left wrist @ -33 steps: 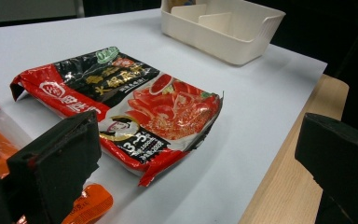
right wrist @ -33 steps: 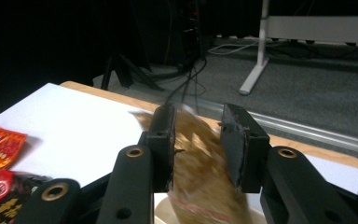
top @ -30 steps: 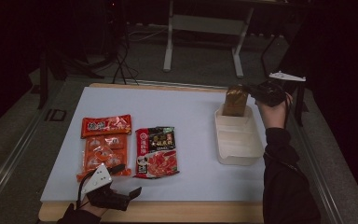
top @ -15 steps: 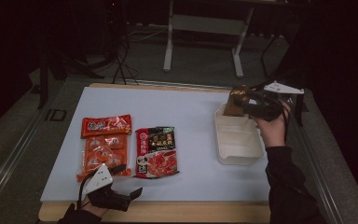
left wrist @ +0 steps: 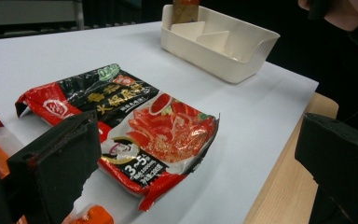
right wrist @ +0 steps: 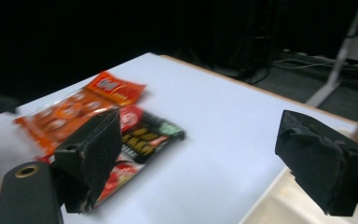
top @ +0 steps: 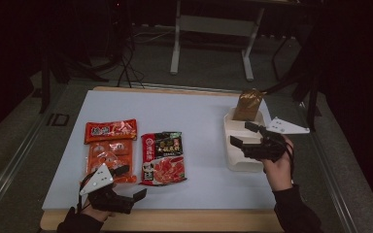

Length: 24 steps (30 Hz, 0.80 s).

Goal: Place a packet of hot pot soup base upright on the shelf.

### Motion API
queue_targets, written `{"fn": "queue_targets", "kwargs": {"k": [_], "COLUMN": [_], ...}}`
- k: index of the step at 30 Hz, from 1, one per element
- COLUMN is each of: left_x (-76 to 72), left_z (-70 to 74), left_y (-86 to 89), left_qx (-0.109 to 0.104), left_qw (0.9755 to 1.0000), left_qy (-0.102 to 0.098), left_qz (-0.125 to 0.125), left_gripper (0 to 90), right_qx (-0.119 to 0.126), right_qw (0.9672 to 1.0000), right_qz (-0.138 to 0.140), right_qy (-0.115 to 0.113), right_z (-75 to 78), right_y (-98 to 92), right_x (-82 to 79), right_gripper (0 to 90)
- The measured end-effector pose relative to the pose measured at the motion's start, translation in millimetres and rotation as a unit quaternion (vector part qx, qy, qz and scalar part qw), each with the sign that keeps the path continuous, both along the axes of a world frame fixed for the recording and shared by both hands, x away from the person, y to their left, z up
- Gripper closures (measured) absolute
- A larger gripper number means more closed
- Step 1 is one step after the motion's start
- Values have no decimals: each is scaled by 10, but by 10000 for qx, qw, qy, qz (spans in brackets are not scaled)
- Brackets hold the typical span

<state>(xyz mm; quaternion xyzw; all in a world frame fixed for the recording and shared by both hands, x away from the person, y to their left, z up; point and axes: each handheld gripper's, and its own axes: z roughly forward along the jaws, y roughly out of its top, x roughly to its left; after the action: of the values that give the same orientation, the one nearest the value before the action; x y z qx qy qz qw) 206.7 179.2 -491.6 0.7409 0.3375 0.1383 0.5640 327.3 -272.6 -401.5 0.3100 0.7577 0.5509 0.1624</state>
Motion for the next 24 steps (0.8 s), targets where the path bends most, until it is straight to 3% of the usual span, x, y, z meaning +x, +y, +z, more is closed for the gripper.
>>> {"fn": "queue_targets", "kwargs": {"k": [4, 7, 12, 15, 19, 21, 24], "left_x": [54, 138, 260, 388, 520, 564, 659], "left_z": [20, 31, 78, 127, 154, 164, 160], "left_y": [-5, 22, 44, 46, 28, 28, -2], "left_qx": [159, 39, 67, 209, 384, 423, 668], "left_qw": [9998, 9997, 9991, 9990, 9983, 9984, 9967], "left_qy": [76, 222, 325, 342, 345, 247, 297], "left_qz": [82, 124, 265, 222, 256, 290, 363], "left_gripper": [6, 6, 6, 6, 6, 155, 280], "right_qx": [7, -75, -104, -11, 11, 41, 68], "right_qw": [9999, 9998, 9998, 9995, 9996, 9996, 9998], "right_qz": [82, 37, 37, -121, -100, -94, -41], "right_qy": [-119, -174, -150, -291, -271, -275, -206], "right_z": [-26, -38, -52, -85, -106, -117, -136], "right_y": [14, 33, 50, 46, 35, 27, 16], "right_x": [-152, -233, -340, -449, -516, -543, -572], "right_gripper": [145, 144, 137, 137, 131, 130, 134]}}
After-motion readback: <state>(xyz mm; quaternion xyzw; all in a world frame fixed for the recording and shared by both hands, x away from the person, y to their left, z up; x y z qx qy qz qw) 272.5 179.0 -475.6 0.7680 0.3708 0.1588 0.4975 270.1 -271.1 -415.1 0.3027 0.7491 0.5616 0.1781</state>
